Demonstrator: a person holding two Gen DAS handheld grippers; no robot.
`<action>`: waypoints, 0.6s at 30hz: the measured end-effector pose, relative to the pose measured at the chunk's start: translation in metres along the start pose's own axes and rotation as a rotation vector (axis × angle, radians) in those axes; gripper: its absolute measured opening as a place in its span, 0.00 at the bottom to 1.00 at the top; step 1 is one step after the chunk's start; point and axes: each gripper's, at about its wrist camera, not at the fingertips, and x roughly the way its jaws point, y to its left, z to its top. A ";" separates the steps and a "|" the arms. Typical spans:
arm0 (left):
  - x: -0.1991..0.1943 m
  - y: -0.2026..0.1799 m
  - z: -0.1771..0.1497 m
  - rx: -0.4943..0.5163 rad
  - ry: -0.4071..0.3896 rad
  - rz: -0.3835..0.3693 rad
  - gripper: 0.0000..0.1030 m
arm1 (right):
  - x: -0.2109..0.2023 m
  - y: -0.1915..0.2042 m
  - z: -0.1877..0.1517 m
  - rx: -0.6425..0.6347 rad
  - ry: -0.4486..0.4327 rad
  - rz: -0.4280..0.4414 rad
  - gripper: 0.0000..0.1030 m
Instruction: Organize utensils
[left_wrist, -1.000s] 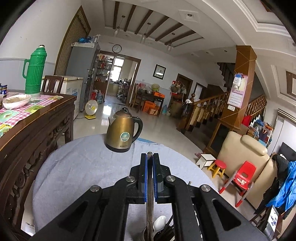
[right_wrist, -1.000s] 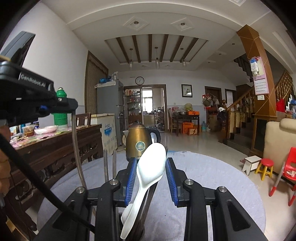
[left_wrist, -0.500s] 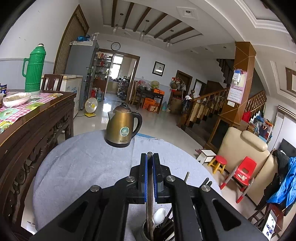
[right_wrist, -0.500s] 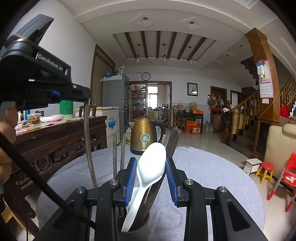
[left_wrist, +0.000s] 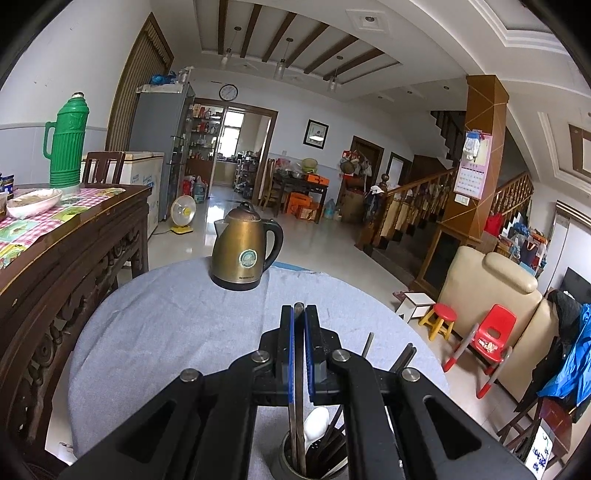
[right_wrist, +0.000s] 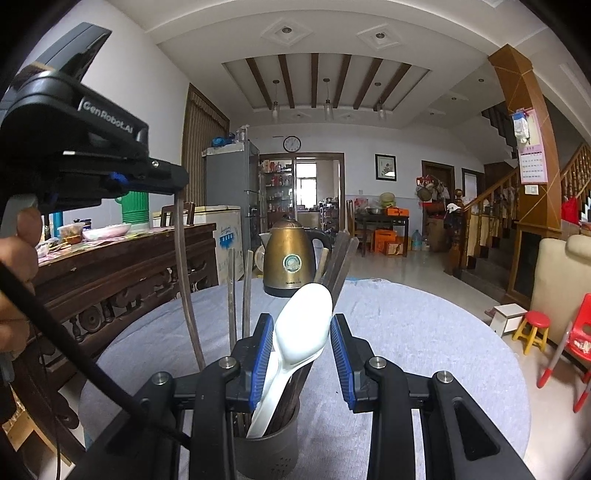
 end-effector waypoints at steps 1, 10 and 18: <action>0.000 -0.001 -0.001 0.005 0.003 0.003 0.05 | 0.000 -0.002 0.000 0.003 0.003 0.000 0.33; 0.003 -0.005 -0.011 0.024 0.029 0.015 0.05 | -0.001 -0.008 -0.002 0.021 0.021 0.005 0.33; 0.005 -0.006 -0.017 0.031 0.048 0.027 0.05 | 0.003 -0.011 -0.001 0.036 0.037 0.014 0.33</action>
